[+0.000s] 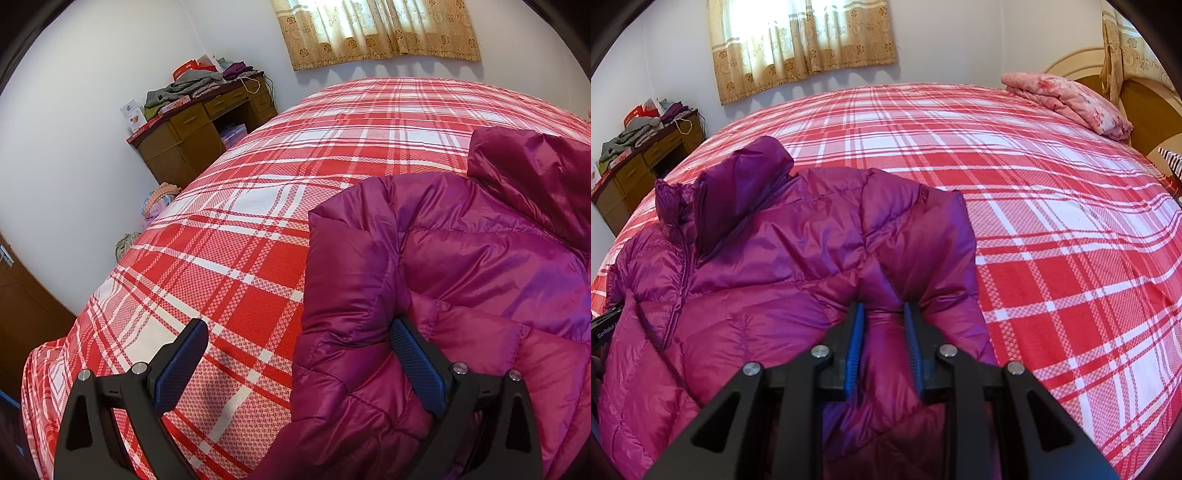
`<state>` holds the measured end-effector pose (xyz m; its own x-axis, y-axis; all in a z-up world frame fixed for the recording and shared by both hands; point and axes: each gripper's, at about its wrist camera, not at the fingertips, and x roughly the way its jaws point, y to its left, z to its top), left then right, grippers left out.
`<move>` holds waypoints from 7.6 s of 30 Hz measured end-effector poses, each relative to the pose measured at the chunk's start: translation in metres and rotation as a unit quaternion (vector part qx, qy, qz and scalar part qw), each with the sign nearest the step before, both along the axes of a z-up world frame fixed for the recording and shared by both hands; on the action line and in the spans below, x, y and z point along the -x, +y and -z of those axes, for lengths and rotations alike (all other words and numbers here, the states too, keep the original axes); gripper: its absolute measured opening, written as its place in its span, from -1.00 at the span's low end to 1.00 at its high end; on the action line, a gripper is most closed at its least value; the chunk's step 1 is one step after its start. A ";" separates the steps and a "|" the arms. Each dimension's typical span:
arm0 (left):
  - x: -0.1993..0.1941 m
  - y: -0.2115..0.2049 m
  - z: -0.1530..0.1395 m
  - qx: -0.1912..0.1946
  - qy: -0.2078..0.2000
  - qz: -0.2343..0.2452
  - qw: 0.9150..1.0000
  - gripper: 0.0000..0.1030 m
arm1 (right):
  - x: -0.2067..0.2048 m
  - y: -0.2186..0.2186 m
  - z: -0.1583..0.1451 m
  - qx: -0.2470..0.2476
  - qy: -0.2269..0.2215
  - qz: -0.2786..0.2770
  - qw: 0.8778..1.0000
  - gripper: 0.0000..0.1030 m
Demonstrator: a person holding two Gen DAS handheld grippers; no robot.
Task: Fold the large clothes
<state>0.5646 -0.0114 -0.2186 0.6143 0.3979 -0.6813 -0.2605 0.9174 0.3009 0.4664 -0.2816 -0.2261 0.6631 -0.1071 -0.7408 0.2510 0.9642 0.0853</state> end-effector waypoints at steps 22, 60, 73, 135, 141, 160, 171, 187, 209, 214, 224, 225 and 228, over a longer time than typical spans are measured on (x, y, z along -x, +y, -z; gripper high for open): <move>-0.104 -0.041 -0.113 0.122 -0.006 0.101 0.987 0.92 | -0.081 -0.001 -0.099 -0.028 -0.043 -0.091 0.995 0.64; -0.022 -0.040 -0.083 0.105 -0.074 0.209 0.970 0.41 | -0.093 0.015 -0.002 0.066 0.038 -0.176 0.981 -0.99; -0.071 -0.048 -0.090 0.093 -0.077 0.153 0.981 0.86 | -0.063 -0.016 -0.080 0.028 -0.037 -0.140 0.989 -0.22; -0.078 -0.080 0.002 0.090 0.025 0.177 0.980 0.93 | -0.113 0.045 0.008 0.000 0.001 -0.171 0.985 -0.36; -0.079 -0.080 0.002 0.089 0.026 0.176 0.980 0.93 | -0.114 0.044 0.008 0.000 0.001 -0.171 0.985 -0.36; -0.079 -0.081 0.003 0.088 0.026 0.176 0.980 0.93 | -0.114 0.045 0.008 0.002 0.002 -0.170 0.985 -0.35; -0.050 -0.058 -0.056 0.094 0.008 0.176 0.980 0.98 | -0.084 0.036 -0.036 0.062 -0.027 -0.161 0.985 0.41; 0.266 0.067 -0.087 0.095 -0.032 0.184 0.978 0.98 | 0.197 -0.052 -0.041 -0.041 0.007 -0.160 0.986 0.57; 0.395 0.098 -0.020 0.119 0.016 0.184 0.976 0.98 | 0.372 -0.049 -0.003 -0.076 0.052 -0.126 0.988 0.61; 0.389 0.097 -0.003 0.150 0.043 0.182 0.971 0.97 | 0.354 -0.049 0.006 -0.120 0.035 -0.106 0.986 0.61; 0.401 0.084 -0.006 0.181 0.034 0.250 0.951 -0.62 | 0.350 -0.019 0.012 -0.124 0.034 -0.136 0.982 -0.66; 0.404 0.083 -0.010 0.181 0.029 0.255 0.950 -0.80 | 0.350 -0.019 0.012 -0.135 0.031 -0.137 0.981 -0.75; 0.418 0.080 -0.031 0.170 -0.005 0.277 0.946 -0.88 | 0.358 -0.014 0.000 -0.131 0.009 -0.142 0.981 -0.80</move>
<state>0.1468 0.0690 -0.1873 0.6713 -0.2279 -0.7052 0.2869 0.9573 -0.0363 0.1088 -0.2961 -0.2263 0.6245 0.2766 -0.7304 -0.0212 0.9409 0.3381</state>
